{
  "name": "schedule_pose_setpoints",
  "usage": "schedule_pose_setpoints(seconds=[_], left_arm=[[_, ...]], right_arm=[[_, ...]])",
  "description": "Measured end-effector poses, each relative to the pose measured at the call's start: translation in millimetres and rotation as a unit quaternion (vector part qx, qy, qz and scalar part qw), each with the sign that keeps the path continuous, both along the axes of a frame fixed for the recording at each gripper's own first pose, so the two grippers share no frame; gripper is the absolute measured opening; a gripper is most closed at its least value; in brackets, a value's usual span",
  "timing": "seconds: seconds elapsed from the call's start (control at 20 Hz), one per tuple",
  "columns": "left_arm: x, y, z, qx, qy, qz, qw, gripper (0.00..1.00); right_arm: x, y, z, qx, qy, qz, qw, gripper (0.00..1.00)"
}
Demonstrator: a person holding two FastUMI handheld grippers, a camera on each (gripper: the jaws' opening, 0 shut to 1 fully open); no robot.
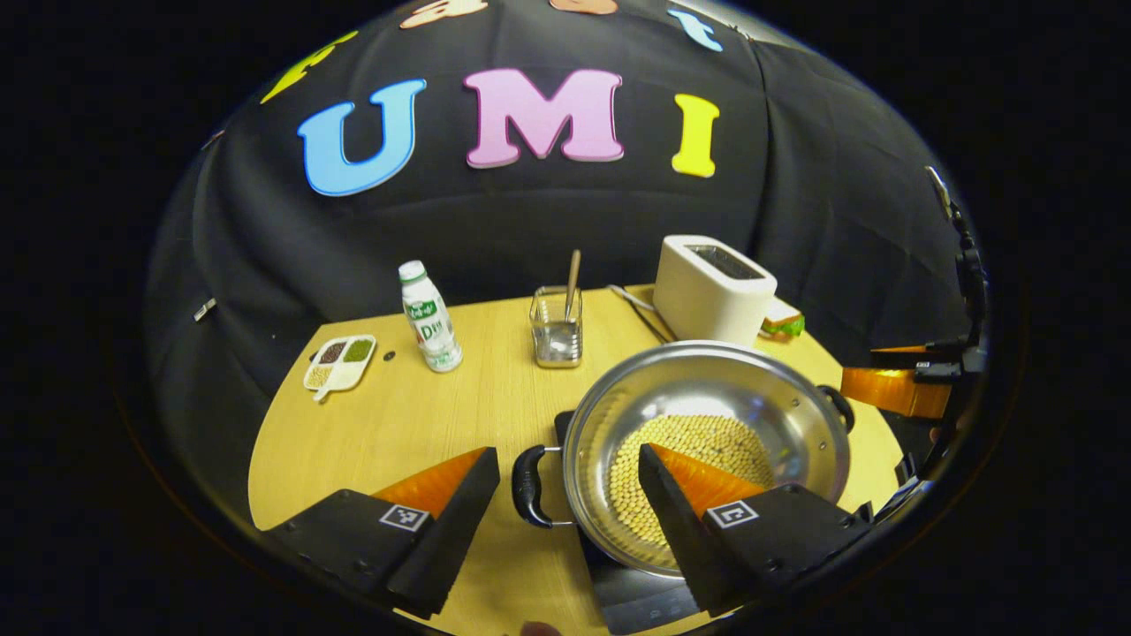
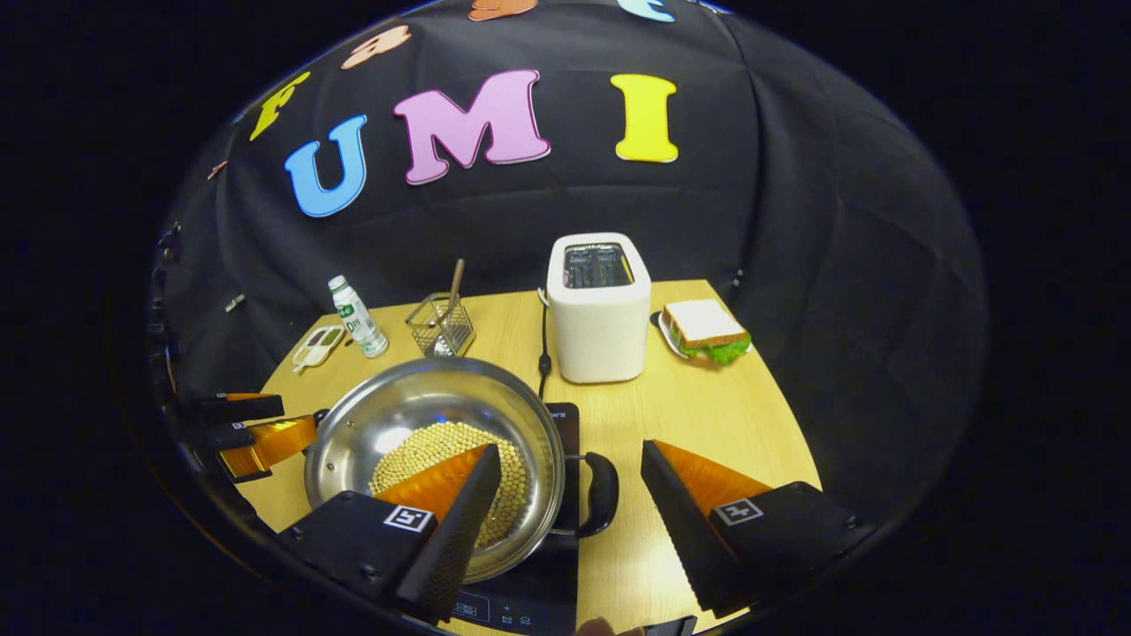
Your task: First push the handle of the pot to place it horizontally, then grasp the pot with both hands and set it on the induction cooktop.
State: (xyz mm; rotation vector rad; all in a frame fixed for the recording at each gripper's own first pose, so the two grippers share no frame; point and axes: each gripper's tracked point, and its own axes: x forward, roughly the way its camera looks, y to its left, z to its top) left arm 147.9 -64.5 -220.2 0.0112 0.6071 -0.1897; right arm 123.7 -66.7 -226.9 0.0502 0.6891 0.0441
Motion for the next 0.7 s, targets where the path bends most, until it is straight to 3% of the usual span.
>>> schedule_pose_setpoints(seconds=[0.4,0.7], left_arm=[[-43,1,120,-0.062,-0.130,0.035,0.989,0.98],[-75,26,182,-0.041,-0.215,0.038,0.975,0.98]], right_arm=[[-25,1,129,0.005,-0.137,-0.015,0.990,0.98],[-57,6,173,0.003,-0.196,-0.018,0.981,0.98]])
